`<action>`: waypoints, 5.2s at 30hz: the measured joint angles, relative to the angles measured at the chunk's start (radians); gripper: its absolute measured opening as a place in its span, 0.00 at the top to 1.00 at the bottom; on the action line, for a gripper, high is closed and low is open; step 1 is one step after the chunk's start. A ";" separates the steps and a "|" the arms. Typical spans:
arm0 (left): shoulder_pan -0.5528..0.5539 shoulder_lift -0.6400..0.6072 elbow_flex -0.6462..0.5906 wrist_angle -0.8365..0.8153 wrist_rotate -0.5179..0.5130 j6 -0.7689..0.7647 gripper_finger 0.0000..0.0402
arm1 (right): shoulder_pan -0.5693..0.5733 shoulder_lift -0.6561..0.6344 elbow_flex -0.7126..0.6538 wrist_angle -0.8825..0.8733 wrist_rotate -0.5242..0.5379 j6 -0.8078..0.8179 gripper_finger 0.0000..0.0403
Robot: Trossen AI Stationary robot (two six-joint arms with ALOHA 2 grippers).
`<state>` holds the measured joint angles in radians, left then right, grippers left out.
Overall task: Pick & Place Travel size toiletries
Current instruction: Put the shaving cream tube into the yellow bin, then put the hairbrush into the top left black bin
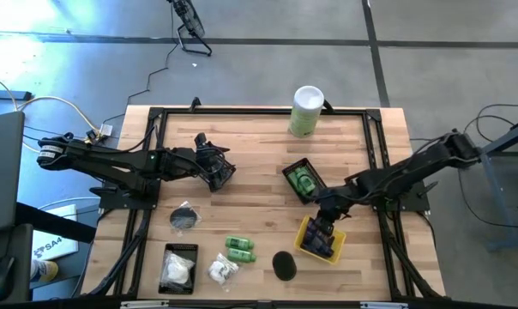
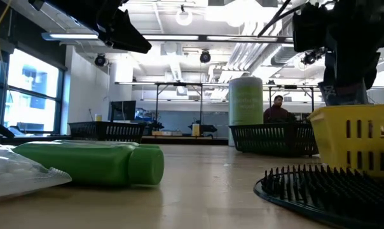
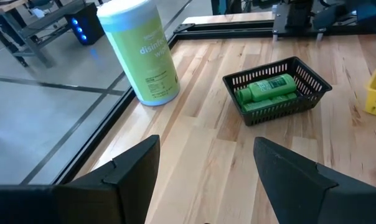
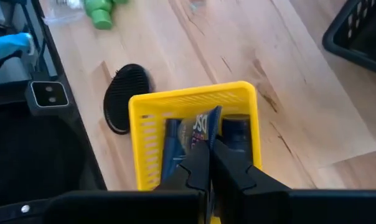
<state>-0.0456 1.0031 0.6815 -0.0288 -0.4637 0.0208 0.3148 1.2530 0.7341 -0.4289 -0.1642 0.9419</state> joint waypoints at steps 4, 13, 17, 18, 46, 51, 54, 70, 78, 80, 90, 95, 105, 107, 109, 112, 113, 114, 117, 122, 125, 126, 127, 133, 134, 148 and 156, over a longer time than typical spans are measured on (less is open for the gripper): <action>0.000 0.000 0.000 -0.001 0.000 0.000 0.37 | 0.000 0.010 0.000 0.002 -0.024 0.017 0.98; 0.000 0.000 0.000 0.000 0.000 0.000 0.37 | -0.014 0.010 0.000 0.000 -0.018 0.004 0.92; 0.000 0.000 0.000 0.000 0.000 0.000 0.37 | -0.033 0.010 0.000 -0.001 -0.020 -0.006 0.86; 0.000 0.000 0.000 0.000 0.000 0.000 0.37 | -0.035 0.010 0.000 -0.001 -0.023 -0.013 0.84; 0.000 0.000 0.000 0.004 -0.002 0.000 0.37 | -0.225 -0.029 0.000 -0.012 -0.595 -0.332 0.75; 0.000 0.000 0.000 0.004 -0.002 0.000 0.37 | -0.270 -0.045 0.000 -0.012 -0.638 -0.383 0.75; 0.000 0.000 0.000 0.005 -0.002 -0.003 0.37 | -0.294 -0.051 0.000 0.005 -0.638 -0.432 0.75; 0.000 0.000 0.000 0.004 0.000 -0.029 0.37 | -0.406 -0.051 0.000 0.243 -0.326 -0.587 0.75; 0.000 0.000 0.000 0.004 0.026 -0.030 0.37 | -0.416 -0.051 0.000 0.368 -0.116 -0.662 0.75; 0.000 0.000 0.000 0.004 0.027 -0.030 0.37 | -0.416 -0.051 0.000 0.388 -0.087 -0.680 0.75; 0.000 0.000 0.000 0.007 0.027 -0.056 0.37 | -0.415 -0.051 0.000 0.442 -0.018 -0.685 0.75; 0.000 0.000 0.000 0.006 0.030 -0.066 0.37 | -0.415 -0.051 0.000 0.442 -0.018 -0.685 0.75; 0.000 0.000 0.000 0.004 0.030 -0.105 0.37 | -0.415 -0.051 0.000 0.441 -0.020 -0.685 0.75; 0.000 0.000 0.000 0.004 0.030 -0.108 0.37 | -0.415 -0.051 0.000 0.441 -0.018 -0.687 0.75; 0.000 0.000 0.000 0.004 0.030 -0.109 0.37 | -0.415 -0.051 0.000 0.441 -0.009 -0.693 0.75; 0.000 0.000 0.000 0.004 0.030 -0.114 0.37 | -0.415 -0.051 0.000 0.441 0.012 -0.729 0.75; 0.000 0.000 0.000 0.004 0.030 -0.127 0.37 | -0.415 -0.051 0.000 0.441 0.013 -0.741 0.75; 0.000 0.000 0.000 0.002 0.030 -0.146 0.37 | -0.415 -0.051 0.000 0.441 0.013 -0.753 0.75; 0.000 0.000 0.000 -0.027 0.043 -0.225 0.37 | -0.415 -0.051 0.000 0.441 0.013 -0.773 0.75; -0.001 0.000 0.000 -0.131 0.110 -0.373 0.37 | -0.416 -0.051 0.000 0.440 0.014 -0.818 0.75; -0.021 0.001 0.000 -0.190 0.112 -0.445 0.37 | -0.415 -0.051 0.000 0.440 0.014 -0.846 0.75; -0.034 0.001 0.000 -0.199 0.108 -0.464 0.37 | -0.416 -0.051 0.000 0.440 0.014 -0.854 0.75; -0.047 0.001 0.000 -0.203 0.104 -0.479 0.37 | -0.416 -0.051 0.000 0.440 0.014 -0.862 0.75; -0.162 0.001 0.000 -0.224 0.032 -0.547 0.37 | -0.416 -0.051 0.000 0.440 0.013 -0.900 0.75; -0.185 0.006 0.000 -0.230 0.019 -0.569 0.37 | -0.416 -0.051 0.000 0.440 0.013 -0.907 0.75; -0.330 0.181 0.045 -0.263 -0.104 -0.839 0.37 | -0.416 -0.051 0.000 0.441 0.010 -0.939 0.75; -0.330 0.320 0.240 -0.424 -0.099 -0.835 0.37 | -0.416 -0.051 0.000 0.441 0.009 -0.946 0.75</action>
<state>-0.3752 1.3236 0.9214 -0.4525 -0.5622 -0.8142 -0.1009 1.2023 0.7341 0.0120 -0.1555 -0.0041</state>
